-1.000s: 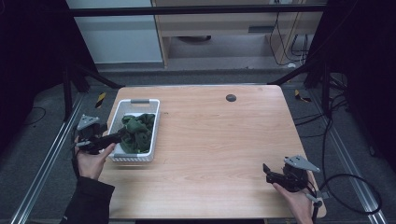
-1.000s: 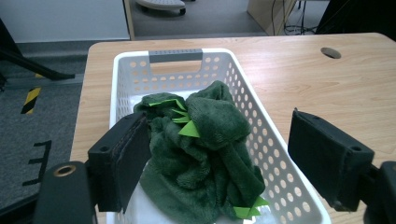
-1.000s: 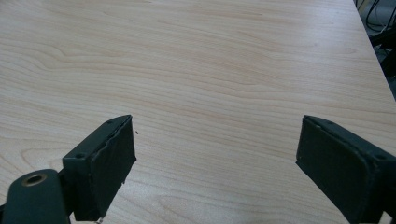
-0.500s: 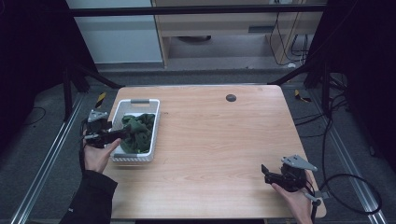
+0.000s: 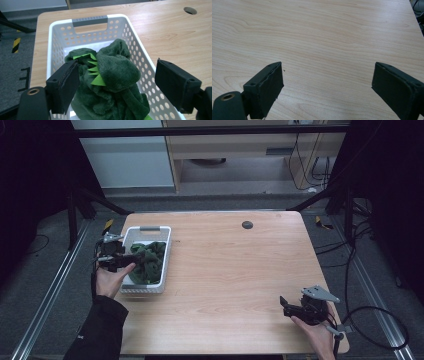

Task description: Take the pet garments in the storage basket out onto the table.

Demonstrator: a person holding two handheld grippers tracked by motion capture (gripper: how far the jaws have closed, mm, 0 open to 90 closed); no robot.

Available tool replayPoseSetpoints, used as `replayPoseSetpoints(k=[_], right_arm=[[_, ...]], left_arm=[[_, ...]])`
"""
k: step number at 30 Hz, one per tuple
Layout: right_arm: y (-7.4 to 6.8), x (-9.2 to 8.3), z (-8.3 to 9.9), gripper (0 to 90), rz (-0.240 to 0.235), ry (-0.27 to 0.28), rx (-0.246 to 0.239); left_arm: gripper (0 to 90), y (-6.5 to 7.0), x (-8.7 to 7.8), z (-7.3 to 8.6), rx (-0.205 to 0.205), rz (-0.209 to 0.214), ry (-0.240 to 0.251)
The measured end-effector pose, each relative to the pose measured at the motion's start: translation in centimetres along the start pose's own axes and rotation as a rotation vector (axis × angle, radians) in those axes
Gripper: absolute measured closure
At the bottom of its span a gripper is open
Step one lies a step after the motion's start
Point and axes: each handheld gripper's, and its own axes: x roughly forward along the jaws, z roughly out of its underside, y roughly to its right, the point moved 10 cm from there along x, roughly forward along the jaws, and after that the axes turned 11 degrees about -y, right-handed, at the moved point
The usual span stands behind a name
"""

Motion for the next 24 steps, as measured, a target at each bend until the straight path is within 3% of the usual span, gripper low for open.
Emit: replayPoseSetpoints(k=[6,24], right_arm=[[0.0,0.1,0.0,9.8,-0.003,-0.004,0.000],[-0.1,0.3,0.2,9.1,-0.009,-0.014,-0.004]], left_arm=[[18.7,0.2,0.9,0.0,0.017,-0.002,-0.035],[17.2,0.0,3.4,0.1,0.009,-0.011,-0.108]])
